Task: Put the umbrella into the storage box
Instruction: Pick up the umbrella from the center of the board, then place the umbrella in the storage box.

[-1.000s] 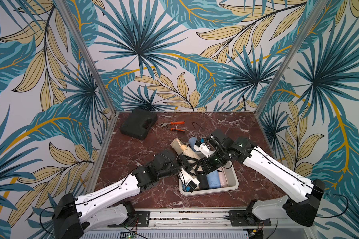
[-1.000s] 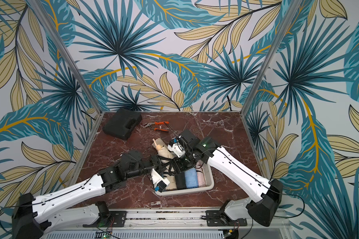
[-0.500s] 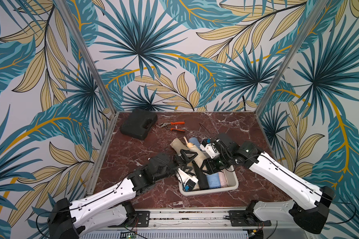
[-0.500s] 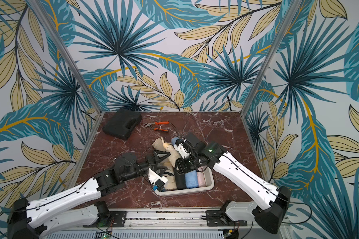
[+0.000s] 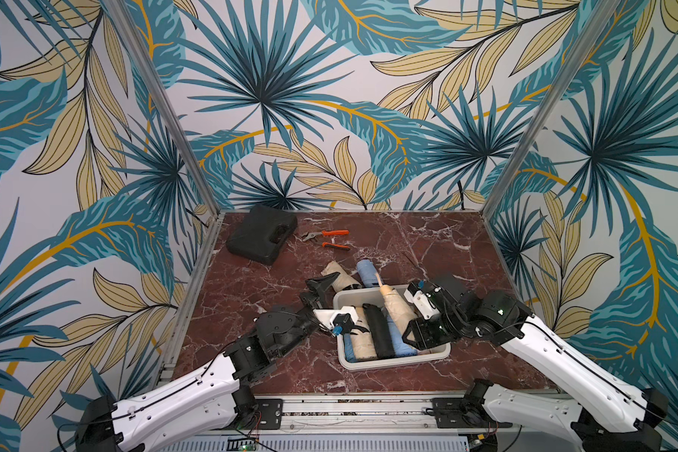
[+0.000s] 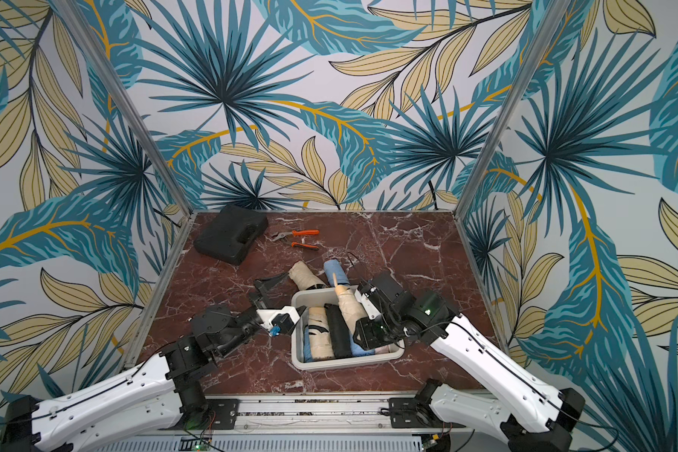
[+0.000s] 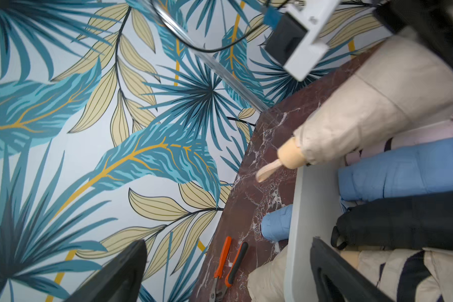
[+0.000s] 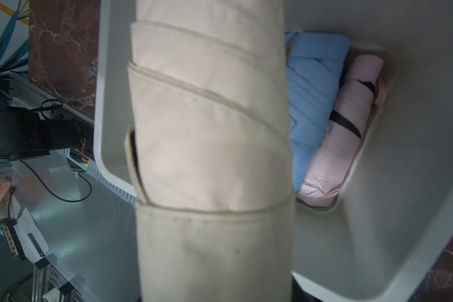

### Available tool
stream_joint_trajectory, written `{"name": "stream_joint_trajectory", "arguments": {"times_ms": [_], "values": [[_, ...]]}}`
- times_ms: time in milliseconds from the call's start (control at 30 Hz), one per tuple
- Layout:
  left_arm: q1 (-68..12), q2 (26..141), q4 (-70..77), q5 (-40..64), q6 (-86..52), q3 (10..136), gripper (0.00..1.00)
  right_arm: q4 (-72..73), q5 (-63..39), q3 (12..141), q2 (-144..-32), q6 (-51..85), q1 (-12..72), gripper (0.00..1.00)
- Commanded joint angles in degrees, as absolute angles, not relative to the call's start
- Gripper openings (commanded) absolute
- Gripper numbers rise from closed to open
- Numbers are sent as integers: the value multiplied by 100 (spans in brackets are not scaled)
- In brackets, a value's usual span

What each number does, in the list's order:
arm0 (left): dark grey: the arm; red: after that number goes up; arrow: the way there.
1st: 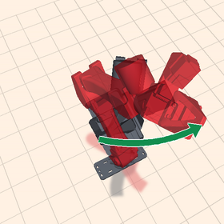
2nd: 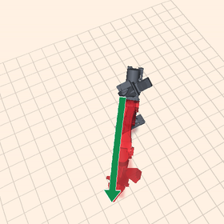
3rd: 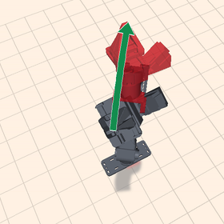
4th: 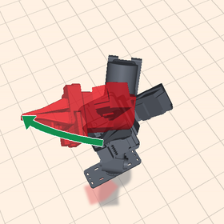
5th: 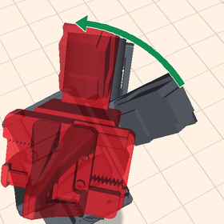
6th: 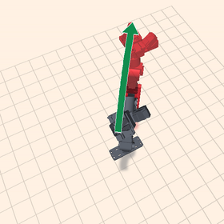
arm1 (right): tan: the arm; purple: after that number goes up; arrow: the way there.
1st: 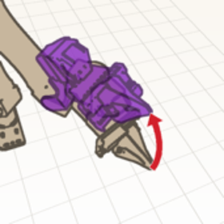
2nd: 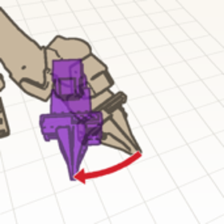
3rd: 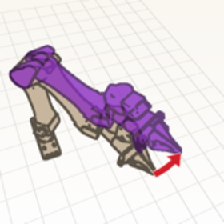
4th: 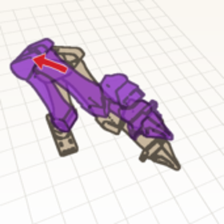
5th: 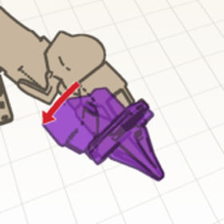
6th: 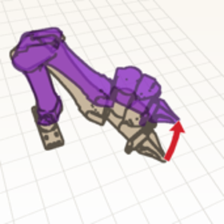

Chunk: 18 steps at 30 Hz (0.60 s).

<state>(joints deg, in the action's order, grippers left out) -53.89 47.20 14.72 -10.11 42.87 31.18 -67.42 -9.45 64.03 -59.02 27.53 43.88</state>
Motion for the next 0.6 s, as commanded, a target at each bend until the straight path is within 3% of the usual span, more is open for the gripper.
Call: {"name": "stream_joint_trajectory", "arguments": {"times_ms": [0, 200, 567], "values": [[-5345, 4977, 2264, -1987, 2351, 3076, 100, -6796, -828, 6159, -5836, 2956, 4395, 33], [-5218, 5635, 2216, -2716, 595, 3356, 100, -6425, -714, 5833, -6308, 3198, 4395, 32], [-4712, 5962, 1321, -2794, -1350, 3656, 100, -5655, -158, 5560, -6699, 3775, 4395, 35]]}}
